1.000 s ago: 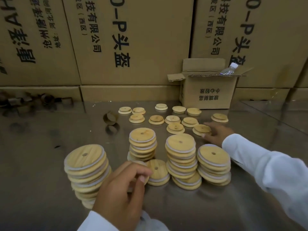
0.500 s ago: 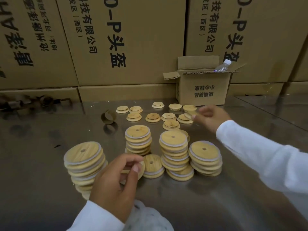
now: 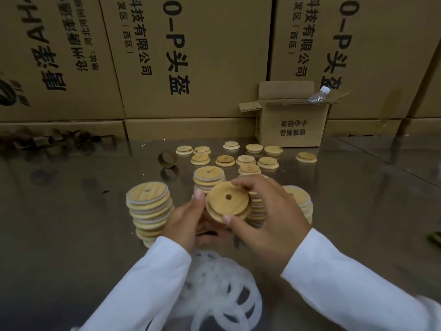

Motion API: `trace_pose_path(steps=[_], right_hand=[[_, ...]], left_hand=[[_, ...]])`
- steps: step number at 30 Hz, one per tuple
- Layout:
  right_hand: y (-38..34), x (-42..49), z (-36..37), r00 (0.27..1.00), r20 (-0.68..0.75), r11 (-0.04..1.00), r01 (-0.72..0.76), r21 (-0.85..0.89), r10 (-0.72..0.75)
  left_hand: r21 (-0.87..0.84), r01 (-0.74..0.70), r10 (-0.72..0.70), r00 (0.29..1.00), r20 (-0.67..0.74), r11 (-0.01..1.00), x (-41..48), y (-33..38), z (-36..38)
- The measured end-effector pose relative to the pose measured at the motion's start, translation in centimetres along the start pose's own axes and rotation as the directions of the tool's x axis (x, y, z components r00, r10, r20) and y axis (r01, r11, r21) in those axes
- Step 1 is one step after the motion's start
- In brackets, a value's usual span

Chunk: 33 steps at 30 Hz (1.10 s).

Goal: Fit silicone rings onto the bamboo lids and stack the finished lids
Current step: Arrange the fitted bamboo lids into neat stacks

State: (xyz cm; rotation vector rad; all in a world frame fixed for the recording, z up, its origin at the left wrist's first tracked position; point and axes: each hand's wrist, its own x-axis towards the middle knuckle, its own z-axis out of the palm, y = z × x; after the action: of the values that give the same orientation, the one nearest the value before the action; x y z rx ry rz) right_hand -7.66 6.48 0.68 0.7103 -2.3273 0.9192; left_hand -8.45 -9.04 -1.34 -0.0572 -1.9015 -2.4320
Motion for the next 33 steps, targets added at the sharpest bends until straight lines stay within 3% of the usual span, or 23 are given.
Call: trace_pose_path(steps=[5,9,11,17,19,23,28,31,33], right_hand=[[0.7,-1.9,2.0,0.999,-0.029,1.0,0.031,-0.005,-0.031],[0.9,-2.6,3.6,0.975,-0.013,0.951,-0.215,0.223,0.223],[1.0,-2.8,4.2,0.942,0.032,0.911,-0.33,0.247,0.333],[0.3,-3.2,5.2,0.94,0.231,0.968,-0.238,-0.082,0.251],[0.2,-3.2,5.4,0.936,0.251,0.968,-0.227,-0.109,0.248],[-0.2,-3.0,5.5,0.927,0.256,0.95,-0.302,0.081,0.273],[0.1,-2.3,4.4,0.949,0.085,0.905,-0.314,0.288,0.303],[0.1,-1.4,3.0,0.962,0.04,0.873,-0.263,0.411,0.271],[0.3,-0.8,2.3,0.942,0.026,0.788,-0.295,0.541,0.334]], left_hand=[[0.064,-0.074,0.069,0.995,0.078,0.995,-0.4,-0.7,-0.4],[0.102,-0.116,0.119,0.993,-0.02,0.988,0.2,-0.7,-0.8],[0.09,-0.135,0.139,0.989,-0.05,0.987,0.5,-0.7,-0.9],[0.072,-0.166,0.17,0.984,-0.054,0.983,0.8,-1.0,-0.9],[0.078,-0.172,0.177,0.983,-0.054,0.982,0.9,-1.0,-1.0],[0.103,-0.186,0.192,0.979,-0.06,0.977,0.9,-1.1,-1.0],[0.108,-0.176,0.19,0.972,-0.135,0.978,1.2,-1.5,-1.7],[0.053,-0.121,0.127,0.983,-0.132,0.991,1.4,-1.4,-1.8],[-0.018,-0.051,0.05,0.996,-0.079,0.999,1.3,-1.4,-1.5]])
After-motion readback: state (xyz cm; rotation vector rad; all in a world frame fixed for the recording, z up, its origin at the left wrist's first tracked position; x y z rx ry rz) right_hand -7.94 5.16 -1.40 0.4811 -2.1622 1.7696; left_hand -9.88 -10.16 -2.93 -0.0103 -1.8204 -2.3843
